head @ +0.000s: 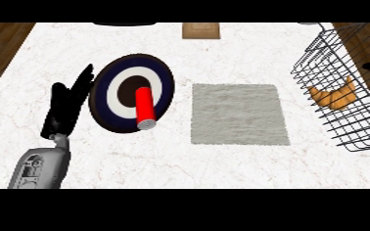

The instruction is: Pick the croissant from the placemat and place it in the basket

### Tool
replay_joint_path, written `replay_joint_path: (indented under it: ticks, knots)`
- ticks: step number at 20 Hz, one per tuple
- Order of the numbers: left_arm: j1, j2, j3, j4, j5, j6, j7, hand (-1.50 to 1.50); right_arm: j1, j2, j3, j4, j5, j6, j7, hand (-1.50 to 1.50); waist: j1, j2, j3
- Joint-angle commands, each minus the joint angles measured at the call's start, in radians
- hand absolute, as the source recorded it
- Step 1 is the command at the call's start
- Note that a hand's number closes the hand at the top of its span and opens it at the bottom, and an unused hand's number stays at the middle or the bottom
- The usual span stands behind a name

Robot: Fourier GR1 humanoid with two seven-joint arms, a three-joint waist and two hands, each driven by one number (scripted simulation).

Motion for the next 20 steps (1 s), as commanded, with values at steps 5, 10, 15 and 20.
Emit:
replay_joint_path:
  ticks: [5,10,15,20]
  knots:
    - [0.005,-0.027,-0.016,0.014,-0.027,0.030,-0.025,0.00,-0.013,0.017,-0.148,0.013,-0.099,-0.182,-0.042,-1.50,-0.004,0.001,0.000]
    - [0.036,0.001,0.009,0.041,-0.018,0.010,-0.071,0.00,0.010,-0.142,-0.268,0.084,-0.173,-0.129,-0.038,-1.50,-0.010,0.000,0.000]
    - [0.029,0.027,0.029,-0.039,0.031,-0.035,0.011,0.00,0.040,-0.268,-0.376,0.228,-0.248,-0.070,-0.040,-1.50,-0.003,0.001,0.000]
    - [0.011,-0.052,-0.021,0.014,-0.033,0.047,-0.020,0.00,0.159,-0.416,-0.470,0.385,-0.305,0.028,-0.192,-1.50,-0.014,0.004,0.001]
